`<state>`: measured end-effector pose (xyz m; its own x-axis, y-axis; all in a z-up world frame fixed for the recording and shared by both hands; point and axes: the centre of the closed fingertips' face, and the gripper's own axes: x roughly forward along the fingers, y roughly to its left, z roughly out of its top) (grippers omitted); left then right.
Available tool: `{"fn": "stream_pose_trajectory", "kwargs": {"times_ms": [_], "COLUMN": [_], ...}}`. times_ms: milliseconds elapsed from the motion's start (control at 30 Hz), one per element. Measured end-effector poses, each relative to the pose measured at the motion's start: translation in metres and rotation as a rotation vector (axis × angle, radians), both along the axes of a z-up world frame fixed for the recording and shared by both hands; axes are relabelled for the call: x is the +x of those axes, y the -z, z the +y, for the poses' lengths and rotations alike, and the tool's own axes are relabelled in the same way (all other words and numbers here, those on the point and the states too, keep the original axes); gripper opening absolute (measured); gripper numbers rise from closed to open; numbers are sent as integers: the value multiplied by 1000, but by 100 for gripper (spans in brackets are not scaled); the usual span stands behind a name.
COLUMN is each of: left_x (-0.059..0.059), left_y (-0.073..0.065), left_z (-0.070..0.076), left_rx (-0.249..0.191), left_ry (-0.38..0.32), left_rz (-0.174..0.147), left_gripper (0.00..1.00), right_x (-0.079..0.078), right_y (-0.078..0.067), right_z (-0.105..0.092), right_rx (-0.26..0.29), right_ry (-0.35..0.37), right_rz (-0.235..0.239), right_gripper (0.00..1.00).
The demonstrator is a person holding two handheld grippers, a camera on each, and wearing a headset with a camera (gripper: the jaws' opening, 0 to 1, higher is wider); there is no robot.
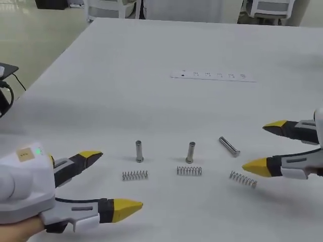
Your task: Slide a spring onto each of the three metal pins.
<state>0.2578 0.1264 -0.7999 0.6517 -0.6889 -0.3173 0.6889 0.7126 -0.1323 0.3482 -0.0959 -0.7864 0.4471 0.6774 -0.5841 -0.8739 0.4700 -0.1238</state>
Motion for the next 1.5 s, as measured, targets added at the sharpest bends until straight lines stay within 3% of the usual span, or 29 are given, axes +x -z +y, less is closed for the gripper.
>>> {"fn": "stream_pose_trajectory", "kwargs": {"times_ms": [100, 400, 767, 1100, 1500], "left_x": [-1, 0, 1, 3, 3], "left_y": [2, 2, 3, 5, 6], "left_z": [1, 1, 2, 3, 5], "left_rx": [3, 4, 2, 0, -5], "left_ry": [-2, -4, -5, 1, 1], "left_rz": [4, 3, 5, 7, 10], "left_gripper": [87, 87, 87, 86, 85], "right_x": [10, 34, 44, 48, 54], "right_y": [2, 6, 24, 40, 55], "right_z": [1, 7, 20, 28, 33], "right_rx": [-45, -107, -168, -198, -230], "right_ry": [9, 46, 74, 126, 169], "right_rz": [11, 29, 104, 166, 200], "right_gripper": [66, 57, 46, 29, 16]}}
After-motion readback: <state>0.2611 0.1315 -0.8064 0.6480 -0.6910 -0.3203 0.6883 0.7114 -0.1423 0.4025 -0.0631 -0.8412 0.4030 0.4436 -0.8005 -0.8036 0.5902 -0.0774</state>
